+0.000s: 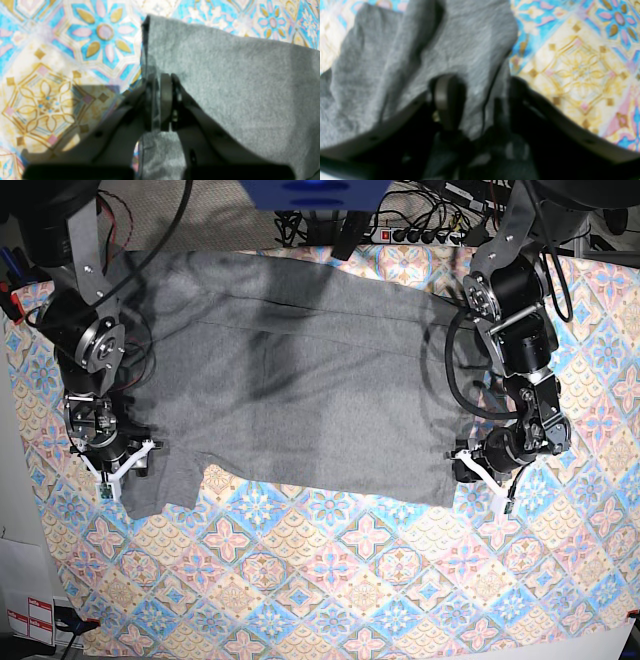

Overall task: Fold the T-shirt properly
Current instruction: 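Hold the hem corners with both grippers and tug the fabric taut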

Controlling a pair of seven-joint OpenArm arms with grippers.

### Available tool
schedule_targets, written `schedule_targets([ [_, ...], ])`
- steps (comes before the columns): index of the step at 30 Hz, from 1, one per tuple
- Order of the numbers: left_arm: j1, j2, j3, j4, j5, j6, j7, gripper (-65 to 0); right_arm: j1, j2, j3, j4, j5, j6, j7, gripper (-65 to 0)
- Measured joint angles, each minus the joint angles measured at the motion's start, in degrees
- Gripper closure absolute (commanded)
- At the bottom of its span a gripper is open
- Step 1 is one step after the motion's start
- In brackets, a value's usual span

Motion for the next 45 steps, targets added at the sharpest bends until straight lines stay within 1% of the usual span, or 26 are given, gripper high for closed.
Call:
schedule_targets([
  [2,-0.02,0.02,0.02,0.0,-0.02,0.0,-0.02,-3.1,0.39,-0.09,-1.77,-0.37,-0.04,0.04,0.17,-14.1],
  [3,-0.04,0.02,0.07,0.0,-0.02,0.0,-0.04,-3.1,0.39,-0.17,-2.16,-0.39,-0.02,0.04,0.15,-11.6],
  [4,-0.04,0.0,0.04,0.0,0.0,0.02,-0.02,-3.1,0.39,-0.2,-2.23,-0.39,0.0,0.04,0.04,-9.3],
  [6,-0.02,0.02,0.04,0.0,0.02,0.02,-0.02,-3.1,0.42,-0.24,-2.38,0.33,0.0,0.26,-1.53,-6.8],
  [7,-0.04,0.04,0.04,0.0,0.0,0.0,-0.13,-3.1,0.46,-0.48,-2.45,0.9,0.0,0.24,-2.47,-6.2],
  [9,-0.2,0.17,0.44,-0.02,0.2,0.04,-3.04,-3.2,0.39,-1.33,-2.58,2.1,-0.02,-0.26,-3.56,-6.0],
  [10,-0.52,0.11,1.68,-0.11,0.17,0.04,-4.07,-3.2,0.26,-1.53,-2.58,2.47,-0.09,-0.61,-3.72,-6.0],
  [12,-1.97,0.11,3.23,-1.62,-0.11,0.02,-4.13,-3.2,0.2,-1.62,-2.58,2.78,-0.07,-0.59,-3.85,-6.0],
  [15,-3.65,0.5,3.28,-4.46,-0.24,-0.02,-6.01,-3.2,0.22,-1.55,-2.56,2.78,-0.02,-0.55,-3.85,-6.0],
  [18,-3.8,0.15,3.26,-8.11,-0.35,0.0,-11.08,-3.2,0.09,-1.6,-2.45,2.78,-0.02,-0.57,-3.69,-6.0],
  [23,-3.39,-0.13,3.26,-9.35,-0.02,0.24,-11.65,-3.2,0.09,-1.6,-2.49,2.78,-0.02,-0.57,-3.78,-6.0],
  [27,-3.76,-0.94,3.26,-9.33,-0.98,-0.04,-13.64,-3.6,0.09,-1.6,-2.58,2.89,-0.04,-0.57,-3.85,-6.1],
  [28,-3.63,-1.25,3.26,-9.33,-1.09,0.09,-14.6,-5.1,0.09,-1.6,-2.58,2.89,-0.04,-0.59,-3.85,-6.2],
  [29,-3.5,-1.51,3.26,-9.33,-1.38,0.2,-15.47,-8.5,0.09,-1.6,-2.58,2.89,-0.02,-0.59,-3.85,-6.2],
  [32,-3.5,-1.6,3.23,-9.33,-1.4,0.37,-15.47,-24.5,0.09,-1.6,-2.58,2.89,-0.04,-0.57,-3.85,-6.3],
  [34,-3.48,-1.38,3.26,-9.35,-1.38,0.24,-15.47,-33.2,0.09,-1.6,-2.58,2.89,-0.02,-0.57,-3.85,-6.3],
  [35,-3.45,-1.36,3.26,-9.35,-1.31,0.22,-15.45,-34.8,0.09,-1.6,-2.58,2.89,-0.02,-0.57,-3.82,-6.3],
  [45,-2.43,-1.55,3.26,-9.55,-1.4,0.22,-15.67,-34.9,0.09,-1.6,-2.67,2.89,-0.04,-0.57,-3.85,-6.3],
])
